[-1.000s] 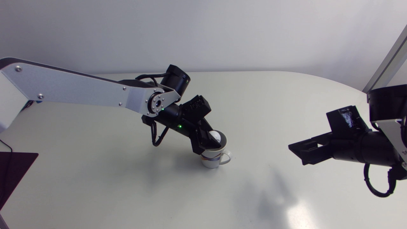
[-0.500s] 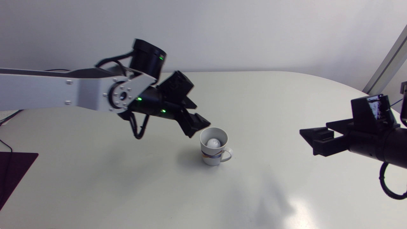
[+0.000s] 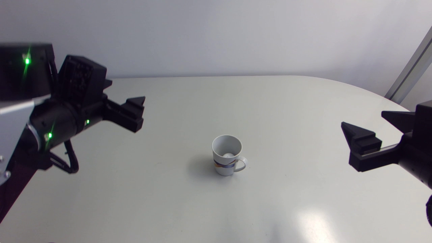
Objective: Pick up the white golf ball from the table and place it into the cup.
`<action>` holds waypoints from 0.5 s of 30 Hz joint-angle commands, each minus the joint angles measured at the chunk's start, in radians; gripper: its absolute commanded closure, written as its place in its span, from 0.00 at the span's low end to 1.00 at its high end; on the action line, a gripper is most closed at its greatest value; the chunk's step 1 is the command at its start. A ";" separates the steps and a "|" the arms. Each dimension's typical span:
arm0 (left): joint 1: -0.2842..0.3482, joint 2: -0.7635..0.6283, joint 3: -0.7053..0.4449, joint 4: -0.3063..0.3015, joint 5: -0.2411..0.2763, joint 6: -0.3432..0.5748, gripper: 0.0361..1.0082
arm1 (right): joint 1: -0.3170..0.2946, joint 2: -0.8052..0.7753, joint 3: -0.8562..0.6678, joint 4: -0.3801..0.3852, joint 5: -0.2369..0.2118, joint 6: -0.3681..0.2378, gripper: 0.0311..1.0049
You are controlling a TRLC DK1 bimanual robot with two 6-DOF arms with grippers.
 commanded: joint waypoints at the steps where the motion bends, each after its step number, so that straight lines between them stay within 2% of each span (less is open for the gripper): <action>1: -0.011 -0.100 -0.089 0.008 -0.038 -0.065 0.02 | 0.033 -0.007 -0.064 0.021 0.051 -0.043 0.04; 4: 0.003 -0.198 -0.158 0.008 -0.048 -0.069 0.02 | 0.032 -0.023 -0.110 0.061 0.057 -0.097 0.04; 6: 0.028 -0.232 -0.197 0.014 -0.048 -0.062 0.02 | 0.033 -0.075 -0.162 0.104 0.048 -0.105 0.04; 8: 0.055 -0.241 -0.240 0.053 -0.048 -0.034 0.02 | 0.033 -0.109 -0.206 0.142 0.037 -0.100 0.04; 12: 0.106 -0.275 -0.310 0.120 -0.044 -0.025 0.02 | -0.019 -0.119 -0.280 0.256 0.036 -0.094 0.04; 15: 0.155 -0.283 -0.329 0.135 -0.037 -0.031 0.02 | -0.066 -0.078 -0.308 0.326 0.036 -0.065 0.04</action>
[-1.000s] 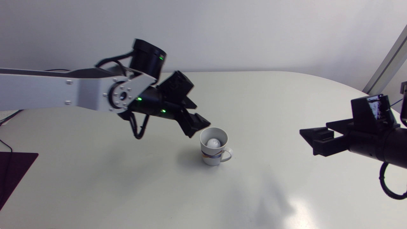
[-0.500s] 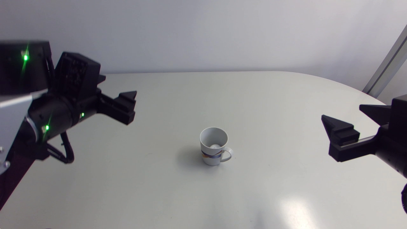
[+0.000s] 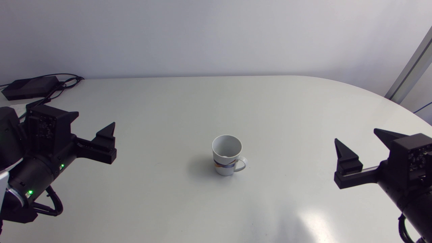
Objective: Pick up the white golf ball from the table and place it into the cup.
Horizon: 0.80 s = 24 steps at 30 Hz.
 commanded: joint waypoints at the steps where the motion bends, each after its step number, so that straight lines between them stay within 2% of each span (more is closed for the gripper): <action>1: 0.040 -0.011 -0.026 0.025 0.007 -0.003 0.02 | -0.045 0.036 -0.038 0.057 0.004 0.023 0.04; 4: 0.067 -0.030 -0.038 0.022 0.008 -0.018 0.02 | -0.077 0.042 -0.084 0.107 0.001 0.044 0.04; 7: 0.088 -0.056 -0.056 0.005 0.008 -0.013 0.02 | -0.105 -0.001 -0.119 0.114 0.001 0.043 0.04; 10: 0.125 -0.090 -0.059 -0.021 0.013 -0.012 0.02 | -0.135 -0.145 -0.160 0.068 0.003 0.041 0.04; 13: 0.149 -0.198 -0.085 -0.069 0.113 -0.023 0.02 | -0.137 -0.369 -0.200 -0.029 0.018 0.026 0.04; 16: 0.145 -0.226 -0.108 -0.096 0.114 -0.052 0.02 | -0.137 -0.369 -0.219 -0.041 0.034 0.015 0.04; 20: 0.171 -0.284 -0.156 -0.083 0.116 -0.089 0.02 | -0.132 -0.369 -0.217 -0.067 0.029 0.010 0.04; 23: 0.206 -0.422 -0.219 -0.066 0.116 -0.154 0.02 | -0.118 -0.370 -0.222 -0.078 0.027 0.010 0.04; 24: 0.211 -0.481 -0.254 -0.040 0.116 -0.156 0.02 | -0.112 -0.370 -0.222 -0.087 0.027 0.013 0.04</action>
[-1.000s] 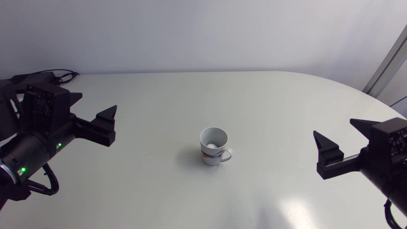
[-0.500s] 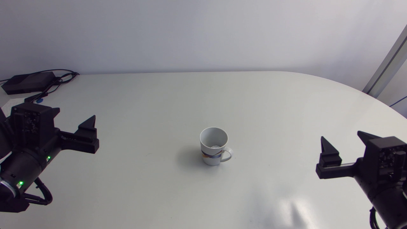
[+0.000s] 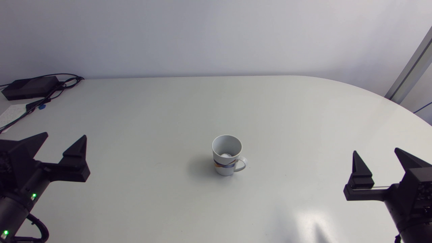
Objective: Pick up the white golf ball from the table and place it into the cup.
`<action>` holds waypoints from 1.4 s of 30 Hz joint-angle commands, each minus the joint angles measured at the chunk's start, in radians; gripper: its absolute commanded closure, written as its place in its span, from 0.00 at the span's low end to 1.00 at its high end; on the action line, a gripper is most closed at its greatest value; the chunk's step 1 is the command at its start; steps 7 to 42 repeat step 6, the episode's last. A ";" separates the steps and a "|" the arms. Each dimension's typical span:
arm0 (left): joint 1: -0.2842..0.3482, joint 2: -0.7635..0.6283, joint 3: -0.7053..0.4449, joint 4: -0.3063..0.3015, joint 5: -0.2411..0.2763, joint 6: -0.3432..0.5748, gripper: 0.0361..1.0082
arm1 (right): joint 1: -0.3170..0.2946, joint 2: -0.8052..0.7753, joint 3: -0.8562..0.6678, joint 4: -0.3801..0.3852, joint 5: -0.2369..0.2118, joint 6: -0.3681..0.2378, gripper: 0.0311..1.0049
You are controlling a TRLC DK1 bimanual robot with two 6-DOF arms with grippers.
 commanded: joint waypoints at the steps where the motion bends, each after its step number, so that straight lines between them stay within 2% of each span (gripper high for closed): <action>1: 0.019 -0.146 -0.093 0.042 0.006 -0.047 0.02 | 0.017 -0.009 -0.024 -0.043 0.005 -0.008 0.04; 3: 0.019 -0.311 -0.158 0.052 0.006 -0.045 0.02 | 0.019 -0.009 -0.026 -0.053 0.006 -0.009 0.04; 4: 0.024 -0.347 -0.187 0.075 0.003 -0.042 0.02 | 0.017 -0.009 -0.026 -0.054 0.006 -0.009 0.04; 6: 0.035 -0.331 -0.198 0.097 0.001 -0.036 0.02 | 0.005 -0.007 -0.027 -0.056 0.006 -0.011 0.04; 42: 0.035 -0.331 -0.198 0.097 0.001 -0.036 0.02 | 0.005 -0.007 -0.027 -0.056 0.006 -0.011 0.04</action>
